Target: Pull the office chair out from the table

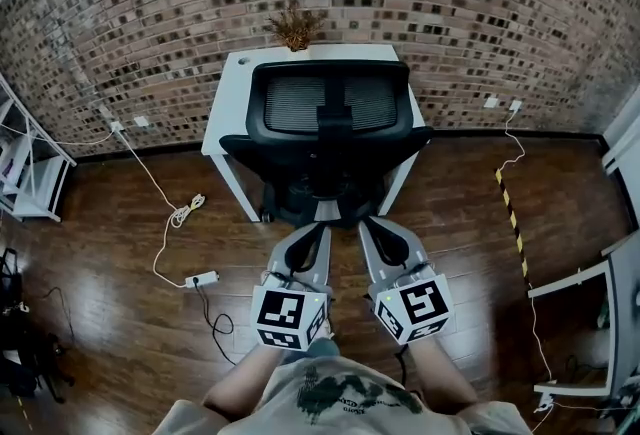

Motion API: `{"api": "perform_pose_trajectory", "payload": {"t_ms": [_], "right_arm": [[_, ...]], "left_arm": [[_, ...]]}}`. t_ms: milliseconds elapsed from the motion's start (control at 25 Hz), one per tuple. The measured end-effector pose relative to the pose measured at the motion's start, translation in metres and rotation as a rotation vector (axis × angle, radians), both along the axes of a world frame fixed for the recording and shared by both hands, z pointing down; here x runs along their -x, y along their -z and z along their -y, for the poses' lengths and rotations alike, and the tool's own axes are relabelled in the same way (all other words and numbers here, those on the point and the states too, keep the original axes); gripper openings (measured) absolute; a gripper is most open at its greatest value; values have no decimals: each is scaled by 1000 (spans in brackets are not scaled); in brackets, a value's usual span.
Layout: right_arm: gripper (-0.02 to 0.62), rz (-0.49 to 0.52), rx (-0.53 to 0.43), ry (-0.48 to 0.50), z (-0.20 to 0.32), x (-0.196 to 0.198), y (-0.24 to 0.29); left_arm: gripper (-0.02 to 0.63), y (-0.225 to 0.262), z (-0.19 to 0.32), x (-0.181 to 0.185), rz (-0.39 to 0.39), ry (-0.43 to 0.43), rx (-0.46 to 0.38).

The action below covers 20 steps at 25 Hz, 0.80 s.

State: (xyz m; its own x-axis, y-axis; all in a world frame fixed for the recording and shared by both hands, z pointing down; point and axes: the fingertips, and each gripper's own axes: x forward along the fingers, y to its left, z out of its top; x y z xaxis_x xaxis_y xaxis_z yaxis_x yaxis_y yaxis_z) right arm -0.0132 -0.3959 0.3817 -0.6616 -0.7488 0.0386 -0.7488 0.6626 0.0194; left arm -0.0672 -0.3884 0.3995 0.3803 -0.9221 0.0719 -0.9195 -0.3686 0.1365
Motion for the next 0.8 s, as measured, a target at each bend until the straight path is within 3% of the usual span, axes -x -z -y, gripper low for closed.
{"api": "perform_pose_trajectory", "payload": {"t_ms": [320,520,800], "right_arm": [[28,7,-15,26,48,26,15],[65,33,-22,40,73,31,26],[117,30,-51,47,97,27,43]], "left_arm": [[19,17,50,27,-36,-97,-18],[95,32,72,43,-54,-153,-59],[148,53,98,72,-25,-149,-106]]}}
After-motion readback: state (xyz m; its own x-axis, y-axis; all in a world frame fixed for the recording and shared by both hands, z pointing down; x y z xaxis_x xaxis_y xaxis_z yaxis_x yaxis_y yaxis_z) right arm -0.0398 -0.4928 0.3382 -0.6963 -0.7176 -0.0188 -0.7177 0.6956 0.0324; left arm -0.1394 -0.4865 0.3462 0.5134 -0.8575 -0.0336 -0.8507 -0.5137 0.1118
